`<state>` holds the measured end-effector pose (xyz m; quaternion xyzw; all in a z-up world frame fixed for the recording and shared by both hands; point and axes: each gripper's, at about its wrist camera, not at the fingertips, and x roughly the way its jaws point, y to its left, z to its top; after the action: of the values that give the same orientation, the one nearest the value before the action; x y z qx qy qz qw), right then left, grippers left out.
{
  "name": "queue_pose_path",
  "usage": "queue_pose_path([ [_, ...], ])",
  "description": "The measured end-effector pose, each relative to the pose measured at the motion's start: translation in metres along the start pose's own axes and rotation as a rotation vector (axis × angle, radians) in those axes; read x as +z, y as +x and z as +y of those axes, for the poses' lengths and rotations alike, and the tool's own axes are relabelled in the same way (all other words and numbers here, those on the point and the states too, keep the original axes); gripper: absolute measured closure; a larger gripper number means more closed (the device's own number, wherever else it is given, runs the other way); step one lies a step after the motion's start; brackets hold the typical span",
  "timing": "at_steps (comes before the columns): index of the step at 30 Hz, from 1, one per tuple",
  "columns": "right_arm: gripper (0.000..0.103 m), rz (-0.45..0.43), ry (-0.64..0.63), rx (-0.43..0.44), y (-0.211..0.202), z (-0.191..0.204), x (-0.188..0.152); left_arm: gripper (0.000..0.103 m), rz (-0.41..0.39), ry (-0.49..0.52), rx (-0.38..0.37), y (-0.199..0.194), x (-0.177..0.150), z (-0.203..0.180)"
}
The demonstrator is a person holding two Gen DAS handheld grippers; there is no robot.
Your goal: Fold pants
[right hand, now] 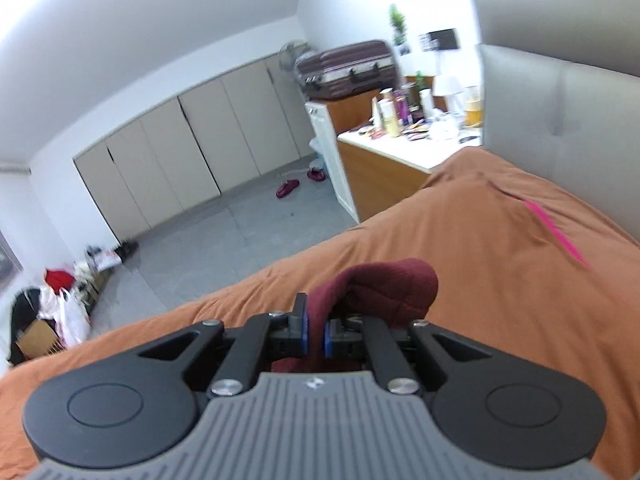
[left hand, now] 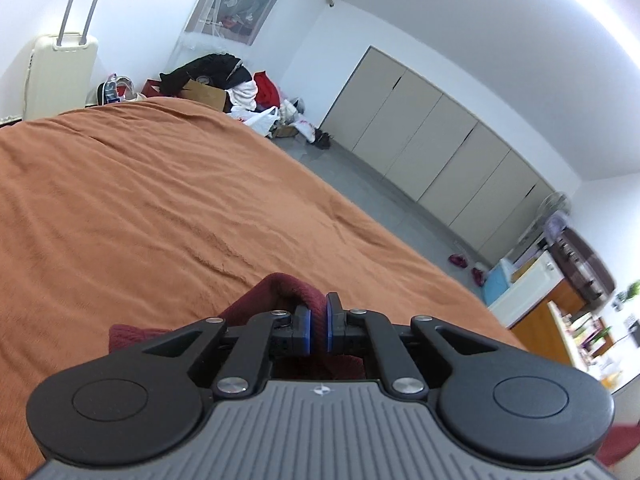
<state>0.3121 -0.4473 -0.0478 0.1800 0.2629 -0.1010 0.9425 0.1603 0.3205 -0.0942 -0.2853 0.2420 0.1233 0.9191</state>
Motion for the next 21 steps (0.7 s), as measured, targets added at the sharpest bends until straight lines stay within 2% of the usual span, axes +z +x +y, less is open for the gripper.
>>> queue_pose_path([
  [4, 0.101, 0.075, -0.073, -0.062, 0.088, 0.048, 0.001, 0.094, 0.065, 0.026, 0.06, 0.045, -0.001, 0.003],
  [7, 0.101, 0.127, -0.097, -0.111, 0.142, 0.077, -0.008, 0.086, 0.129, 0.042, 0.101, 0.079, -0.004, 0.003],
  [10, 0.099, 0.153, -0.146, -0.168, 0.176, 0.102, -0.02, 0.082, 0.159, 0.036, 0.12, 0.099, -0.004, 0.005],
  [11, 0.097, 0.152, -0.166, -0.183, 0.186, 0.109, -0.025, 0.078, 0.173, 0.031, 0.131, 0.105, -0.004, 0.007],
  [12, 0.083, 0.152, -0.184, -0.2, 0.195, 0.114, -0.029, 0.073, 0.193, 0.01, 0.145, 0.112, -0.003, 0.011],
  [13, 0.056, 0.161, -0.194, -0.22, 0.204, 0.118, -0.034, 0.072, 0.223, -0.016, 0.153, 0.119, -0.002, 0.015],
  [14, 0.049, 0.174, -0.199, -0.217, 0.213, 0.121, -0.037, 0.068, 0.243, -0.033, 0.154, 0.125, 0.001, 0.018],
  [17, 0.047, 0.135, -0.215, -0.214, 0.224, 0.126, -0.037, 0.067, 0.318, -0.097, 0.145, 0.139, 0.009, 0.031],
  [19, 0.036, 0.1, -0.185, -0.186, 0.219, 0.126, -0.029, 0.062, 0.357, -0.214, 0.099, 0.139, 0.018, 0.045],
  [21, 0.027, 0.035, -0.073, -0.11, 0.207, 0.116, -0.017, 0.04, 0.375, -0.398, -0.01, 0.133, 0.024, 0.065],
])
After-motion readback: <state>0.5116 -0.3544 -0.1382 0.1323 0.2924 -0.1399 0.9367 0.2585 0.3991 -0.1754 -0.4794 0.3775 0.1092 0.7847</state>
